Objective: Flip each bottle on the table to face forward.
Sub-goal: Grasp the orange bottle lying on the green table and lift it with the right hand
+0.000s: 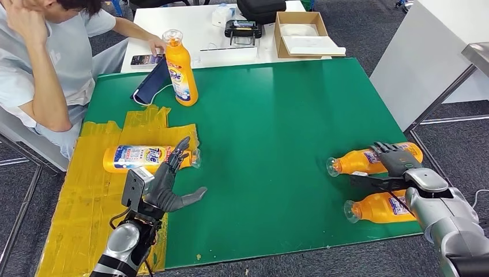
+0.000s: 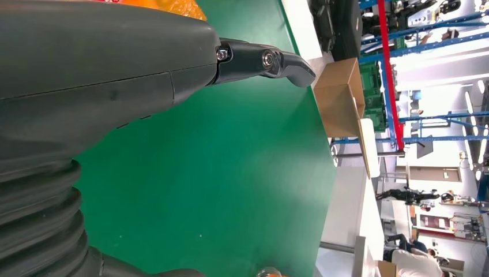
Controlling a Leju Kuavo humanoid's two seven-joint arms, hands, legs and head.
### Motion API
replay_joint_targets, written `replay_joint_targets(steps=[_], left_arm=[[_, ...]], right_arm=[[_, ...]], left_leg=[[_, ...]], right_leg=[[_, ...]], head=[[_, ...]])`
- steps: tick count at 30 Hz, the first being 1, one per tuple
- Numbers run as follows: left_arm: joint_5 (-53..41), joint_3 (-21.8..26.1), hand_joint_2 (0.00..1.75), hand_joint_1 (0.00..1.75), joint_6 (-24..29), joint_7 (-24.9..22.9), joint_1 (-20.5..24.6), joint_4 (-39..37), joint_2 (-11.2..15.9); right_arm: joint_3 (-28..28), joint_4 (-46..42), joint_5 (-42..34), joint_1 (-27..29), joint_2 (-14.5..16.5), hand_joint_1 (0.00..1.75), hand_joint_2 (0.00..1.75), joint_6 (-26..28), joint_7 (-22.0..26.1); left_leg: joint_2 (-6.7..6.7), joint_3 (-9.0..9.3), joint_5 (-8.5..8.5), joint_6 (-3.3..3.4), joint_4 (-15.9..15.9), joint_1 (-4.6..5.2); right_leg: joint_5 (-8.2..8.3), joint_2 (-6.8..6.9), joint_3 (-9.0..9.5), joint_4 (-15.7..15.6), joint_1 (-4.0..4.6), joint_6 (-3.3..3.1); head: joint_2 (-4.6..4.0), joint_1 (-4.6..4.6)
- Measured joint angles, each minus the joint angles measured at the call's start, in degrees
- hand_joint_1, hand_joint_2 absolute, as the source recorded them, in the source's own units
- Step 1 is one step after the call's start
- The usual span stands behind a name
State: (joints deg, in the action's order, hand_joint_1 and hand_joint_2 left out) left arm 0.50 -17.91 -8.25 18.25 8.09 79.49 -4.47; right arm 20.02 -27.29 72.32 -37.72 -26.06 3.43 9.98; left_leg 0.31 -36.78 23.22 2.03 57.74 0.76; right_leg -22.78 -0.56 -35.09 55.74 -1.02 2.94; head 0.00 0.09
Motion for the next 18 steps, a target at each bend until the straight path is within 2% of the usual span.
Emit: replay_joint_targets(steps=[15,16,18], left_arm=[[0.0,-0.16,1.75,0.0,0.01,-0.02,0.11,-0.59,-0.08],[0.0,-0.17,1.75,0.0,0.01,-0.02,0.12,-0.63,-0.08],[0.0,-0.18,1.75,0.0,0.01,-0.02,0.14,-0.75,-0.08]], right_arm=[[0.82,1.7,0.0,-1.03,-0.08,0.03,1.75,-0.18,-0.01],[0.86,1.75,0.0,-1.05,-0.08,0.24,1.75,-0.18,-0.01],[0.96,1.84,0.0,-1.07,-0.08,0.98,1.75,-0.25,-0.01]], left_leg=[[0.0,0.01,0.0,0.0,0.0,0.0],[0.0,0.01,0.0,0.0,0.0,0.0],[-0.01,0.01,0.0,0.0,0.0,0.0]], right_leg=[[0.0,0.0,0.01,0.0,0.0,0.0],[0.0,0.0,0.01,0.0,0.0,0.0],[0.0,0.0,0.01,0.0,0.0,0.0]], head=[[0.0,0.0],[0.0,0.0],[0.0,0.0]])
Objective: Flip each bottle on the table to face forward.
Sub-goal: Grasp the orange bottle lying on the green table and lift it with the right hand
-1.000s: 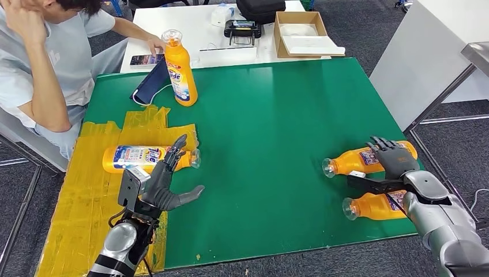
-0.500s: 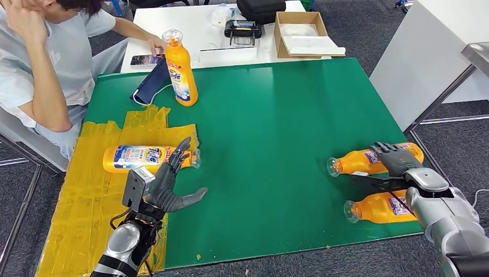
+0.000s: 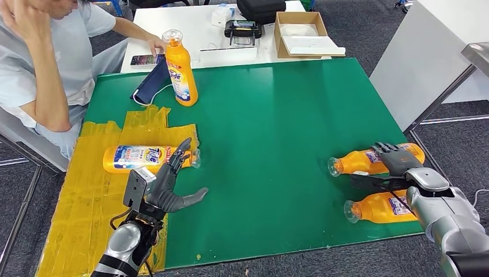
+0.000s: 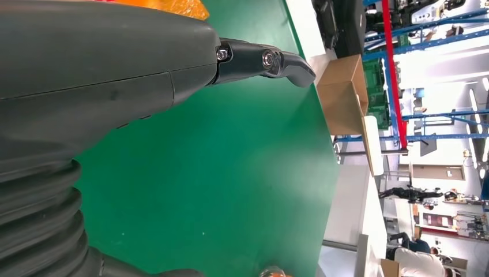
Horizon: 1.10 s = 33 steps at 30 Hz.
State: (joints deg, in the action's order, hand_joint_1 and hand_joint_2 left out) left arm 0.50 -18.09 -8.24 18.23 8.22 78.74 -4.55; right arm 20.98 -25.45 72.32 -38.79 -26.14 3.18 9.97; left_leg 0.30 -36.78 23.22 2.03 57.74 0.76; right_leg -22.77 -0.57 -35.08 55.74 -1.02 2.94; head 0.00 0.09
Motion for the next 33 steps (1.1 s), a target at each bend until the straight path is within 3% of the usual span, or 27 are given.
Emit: replay_joint_targets(steps=[1,2,3,8,11,15,29,33], left_arm=[[0.0,-0.01,1.75,0.0,0.0,0.0,0.03,-0.09,0.0],[0.0,-0.02,1.75,0.0,0.0,0.0,0.07,-0.19,-0.01],[0.01,-0.04,1.75,0.0,0.0,0.0,0.15,-0.31,-0.01],[0.08,-0.28,1.75,0.0,-0.08,0.05,0.58,-1.25,-0.21],[0.09,-0.32,1.75,0.0,-0.09,0.09,0.77,-1.67,-0.38],[0.09,-0.33,1.75,0.0,-0.08,0.1,0.81,-1.87,-0.41],[0.99,-0.28,1.75,0.0,-0.51,0.51,0.79,-2.07,-0.5],[1.01,-0.25,1.75,0.0,-0.5,0.56,0.74,-2.05,-0.51]], right_arm=[[0.07,0.07,-0.02,-0.01,0.0,1.35,1.75,-0.27,0.0],[0.14,0.16,-0.08,-0.05,-0.01,1.55,1.75,-0.74,-0.02],[0.24,0.28,-0.22,-0.12,-0.01,1.6,1.75,-1.42,-0.03],[0.76,0.9,-1.25,-0.73,-0.33,1.54,1.75,-4.16,-0.07],[0.91,1.08,-1.68,-0.81,-0.37,1.59,1.75,-4.1,-0.01],[1.09,1.21,-1.87,-0.67,-0.31,1.75,1.75,-3.05,0.14],[2.98,1.28,-1.01,-0.36,0.32,1.75,1.75,-0.66,-0.34],[3.85,1.27,-0.24,-0.09,0.8,1.75,1.75,3.55,-2.37]], left_leg=[[0.0,0.0,0.0,0.0,0.0,0.0],[0.0,0.0,0.0,0.0,0.0,0.0],[0.0,0.0,0.0,0.0,0.0,0.0],[0.0,0.03,0.0,0.0,0.0,0.0],[-0.01,0.06,0.0,0.0,0.0,0.0],[-0.01,0.07,0.0,0.0,0.0,0.0],[-0.09,0.19,0.01,0.0,0.0,-0.02],[-0.09,0.21,0.0,0.0,0.0,-0.02]], right_leg=[[0.0,0.0,0.0,0.0,0.0,0.0],[0.0,0.0,0.0,0.0,0.0,0.0],[0.0,0.0,0.0,0.0,0.0,0.0],[0.0,0.0,0.04,0.0,0.0,0.0],[0.0,0.0,0.05,0.0,0.0,0.0],[0.0,0.0,0.06,0.0,0.0,0.0],[0.0,-0.03,0.17,0.0,0.02,0.0],[0.02,-0.03,0.2,0.0,0.02,0.01]], head=[[0.0,0.0],[0.0,0.0],[0.0,0.0],[0.0,0.01],[0.0,0.01],[0.0,0.0],[0.0,-0.01],[0.0,0.0]])
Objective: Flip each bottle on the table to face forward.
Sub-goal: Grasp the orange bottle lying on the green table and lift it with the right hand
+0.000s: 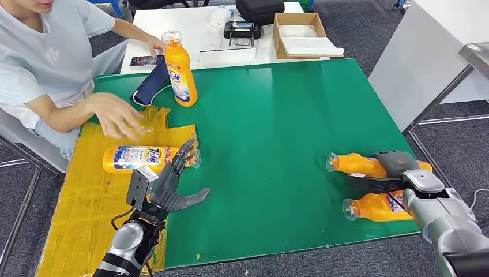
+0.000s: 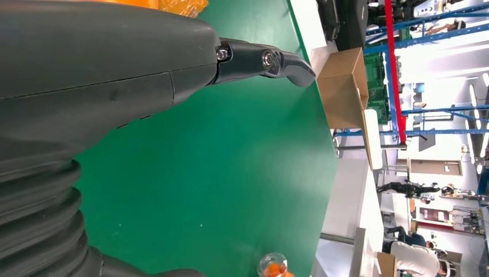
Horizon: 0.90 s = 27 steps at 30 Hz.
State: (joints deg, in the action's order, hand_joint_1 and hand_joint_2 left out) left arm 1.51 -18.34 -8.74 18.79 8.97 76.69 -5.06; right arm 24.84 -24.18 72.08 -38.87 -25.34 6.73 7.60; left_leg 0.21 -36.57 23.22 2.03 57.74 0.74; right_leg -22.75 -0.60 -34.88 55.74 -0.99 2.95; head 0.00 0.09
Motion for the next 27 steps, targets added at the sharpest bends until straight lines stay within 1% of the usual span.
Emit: replay_joint_targets(steps=[2,7,9,11,15,23,27], left_arm=[[-0.03,0.01,1.75,0.0,0.02,-0.09,-0.11,0.11,-0.08],[-0.37,0.01,1.75,0.0,0.19,-0.87,-0.42,0.88,-0.57],[-0.52,-0.01,1.75,0.0,0.32,-1.07,-0.41,1.02,-0.87],[-0.74,-0.02,1.75,0.0,0.46,-1.16,-0.41,1.04,-1.15],[-0.93,-0.02,1.75,0.0,0.54,-1.26,-0.41,1.04,-1.31],[-0.94,-0.02,1.75,0.0,0.6,-1.31,-0.41,1.04,-1.32],[-1.29,-0.11,1.75,0.0,0.78,-1.41,-0.4,1.18,-1.39]], right_arm=[[0.16,-0.13,0.92,0.56,0.6,1.75,1.75,4.86,-2.32],[0.06,-2.52,6.26,2.23,2.83,1.75,1.75,20.1,-10.77],[-0.33,-4.13,7.59,2.45,3.7,1.75,1.75,23.78,-12.62],[-0.78,-5.48,8.18,2.56,4.35,1.75,1.75,25.06,-13.23],[-1.65,-7.18,8.71,3.01,5.14,1.75,1.75,25.18,-13.5],[-2.43,-8.54,8.91,3.56,5.61,1.75,1.75,25.29,-13.52],[-4.5,-11.07,9.22,4.52,6.74,1.75,1.75,27.99,-13.24]], left_leg=[[0.01,-0.01,-0.01,0.02,0.0,0.0],[0.02,-0.05,-0.04,0.03,0.0,0.01],[0.03,-0.05,-0.04,0.03,0.0,0.0],[0.06,-0.05,-0.04,0.03,0.0,0.0],[0.09,-0.08,-0.03,0.03,0.0,0.01],[0.09,-0.09,-0.03,0.03,0.0,0.02],[0.06,-0.11,-0.03,0.03,0.0,0.01]], right_leg=[[0.01,0.01,0.0,0.0,0.0,0.01],[0.02,0.01,-0.02,0.02,-0.01,0.02],[0.01,0.01,-0.03,0.02,-0.01,0.02],[0.01,0.02,-0.04,0.01,-0.01,0.02],[0.01,0.03,-0.05,0.01,-0.02,0.02],[0.01,0.03,-0.05,0.01,-0.02,0.02],[0.01,0.01,-0.06,0.02,-0.01,0.02]], head=[[0.0,0.0],[0.0,0.02],[0.0,0.02],[0.0,0.01],[0.0,0.0],[0.0,0.01],[0.0,0.01]])
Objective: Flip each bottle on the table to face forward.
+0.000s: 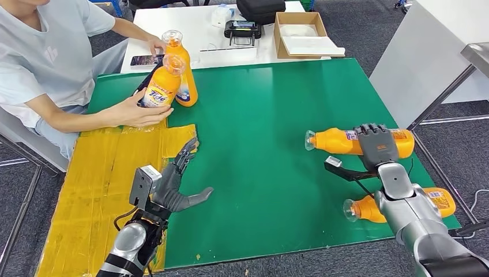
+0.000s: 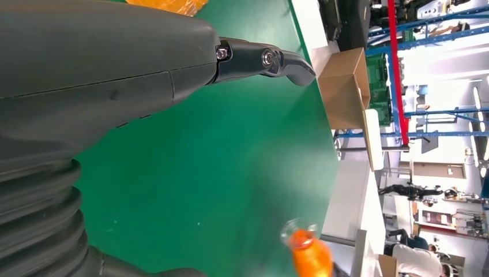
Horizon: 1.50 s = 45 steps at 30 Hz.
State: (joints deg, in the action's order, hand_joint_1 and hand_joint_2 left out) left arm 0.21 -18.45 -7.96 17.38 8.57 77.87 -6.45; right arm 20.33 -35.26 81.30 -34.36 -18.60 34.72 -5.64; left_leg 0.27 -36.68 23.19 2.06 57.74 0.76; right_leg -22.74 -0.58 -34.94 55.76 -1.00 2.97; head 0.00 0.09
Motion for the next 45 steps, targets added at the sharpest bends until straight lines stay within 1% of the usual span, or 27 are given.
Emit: replay_joint_targets(steps=[4,8,10,13,15,17,21,27,30,33,36,41,43,45], left_arm=[[-0.77,-0.72,1.75,0.0,0.31,-0.25,0.17,0.76,-0.07],[-1.39,-1.73,1.75,0.0,0.8,-0.45,0.33,1.58,-0.08],[-1.72,-2.32,1.75,0.0,1.02,-0.48,0.48,1.94,-0.07],[-2.17,-3.47,1.75,0.0,1.11,-0.45,0.95,2.6,0.01],[-2.25,-4.3,1.75,0.0,1.14,-0.44,1.46,3.0,0.09],[-2.32,-4.97,1.75,0.0,1.22,-0.44,1.88,3.35,0.14],[-2.49,-5.77,1.75,0.0,1.36,-0.44,2.39,3.66,0.31],[-2.5,-6.4,1.75,0.0,1.37,-0.44,2.74,3.7,0.55],[-2.49,-6.56,1.75,0.0,1.44,-0.44,2.79,3.71,0.6],[-2.5,-6.67,1.75,0.0,1.56,-0.4,2.91,3.78,0.63],[-2.56,-6.93,1.75,0.0,1.63,-0.39,3.22,3.96,0.64],[-2.25,-8.16,1.75,0.0,1.66,-0.22,3.75,4.37,0.72],[-2.04,-8.71,1.75,0.0,1.83,-0.19,3.79,4.78,0.72],[-1.93,-9.21,1.75,0.0,2.08,-0.16,3.86,5.14,0.73]], right_arm=[[-3.96,-7.37,-3.49,2.27,3.34,1.75,1.75,1.27,2.14],[-7.68,-15.53,-12.54,4.99,7.74,1.75,1.75,0.64,7.28],[-8.73,-19.23,-20.11,6.39,10.06,1.75,1.75,-2.37,11.23],[-8.89,-24.68,-33.0,8.94,13.5,1.75,1.75,-10.11,17.03],[-8.45,-27.66,-38.69,10.34,15.39,1.75,1.75,-13.05,18.73],[-8.05,-29.77,-42.27,11.03,16.7,1.75,1.75,-14.41,19.5],[-7.89,-32.4,-44.46,11.73,18.05,1.75,1.75,-15.32,20.02],[-7.85,-34.07,-45.33,12.36,18.93,1.75,1.75,-15.8,20.41],[-7.85,-34.32,-48.24,12.6,19.36,1.75,1.75,-17.58,21.3],[-7.85,-34.67,-54.12,13.25,20.21,1.75,1.75,-21.35,22.58],[-7.68,-34.99,-61.25,14.16,21.41,1.75,1.75,-27.09,24.12],[-5.03,-35.26,-68.76,15.88,23.39,1.75,1.75,-35.5,25.42],[-3.29,-35.7,-70.81,16.69,24.2,1.75,1.75,-37.32,25.7],[-1.58,-36.14,-72.27,17.23,24.85,1.75,1.75,-37.78,25.85]], left_leg=[[-0.02,0.0,-0.01,-0.01,0.0,-0.04],[0.01,-0.01,-0.01,-0.02,-0.01,-0.08],[0.0,-0.01,-0.01,-0.02,-0.02,-0.09],[-0.01,-0.02,-0.01,-0.02,-0.02,-0.09],[0.0,-0.03,-0.01,-0.02,-0.02,-0.08],[0.05,-0.04,-0.02,-0.02,-0.02,-0.08],[0.04,-0.04,-0.02,-0.02,-0.02,-0.07],[0.04,-0.04,-0.02,-0.02,-0.02,-0.05],[0.04,-0.04,-0.02,-0.02,-0.02,-0.05],[0.03,-0.04,-0.02,-0.02,-0.02,-0.06],[0.03,-0.04,-0.02,-0.03,-0.02,-0.08],[0.02,-0.04,-0.02,-0.03,-0.02,-0.08],[0.02,-0.05,-0.02,-0.03,-0.02,-0.08],[0.02,-0.05,-0.02,-0.03,-0.03,-0.08]], right_leg=[[0.0,-0.01,-0.04,0.01,0.03,-0.01],[-0.01,0.0,-0.05,0.01,0.05,-0.02],[-0.02,0.0,-0.05,0.01,0.05,-0.02],[-0.02,-0.01,-0.07,0.01,0.04,-0.03],[-0.02,0.0,-0.08,0.01,0.03,-0.03],[-0.02,0.03,-0.08,0.01,0.03,-0.03],[-0.02,0.03,-0.08,0.01,0.02,-0.03],[-0.02,0.03,-0.08,0.0,0.01,-0.02],[-0.02,0.03,-0.09,0.01,0.02,-0.02],[-0.02,0.03,-0.1,0.01,0.03,-0.02],[-0.02,0.03,-0.1,0.01,0.03,-0.03],[-0.02,0.03,-0.1,0.01,0.03,-0.03],[-0.02,0.03,-0.11,0.01,0.03,-0.03],[-0.03,0.03,-0.12,0.01,0.03,-0.04]], head=[[0.0,0.0],[0.0,0.0],[0.0,-0.02],[0.0,-0.02],[0.0,0.01],[0.0,-0.01],[0.0,-0.02],[0.0,-0.01],[0.0,-0.02],[0.0,-0.01],[0.0,-0.02],[0.0,-0.02],[0.0,-0.02],[0.0,-0.02]])
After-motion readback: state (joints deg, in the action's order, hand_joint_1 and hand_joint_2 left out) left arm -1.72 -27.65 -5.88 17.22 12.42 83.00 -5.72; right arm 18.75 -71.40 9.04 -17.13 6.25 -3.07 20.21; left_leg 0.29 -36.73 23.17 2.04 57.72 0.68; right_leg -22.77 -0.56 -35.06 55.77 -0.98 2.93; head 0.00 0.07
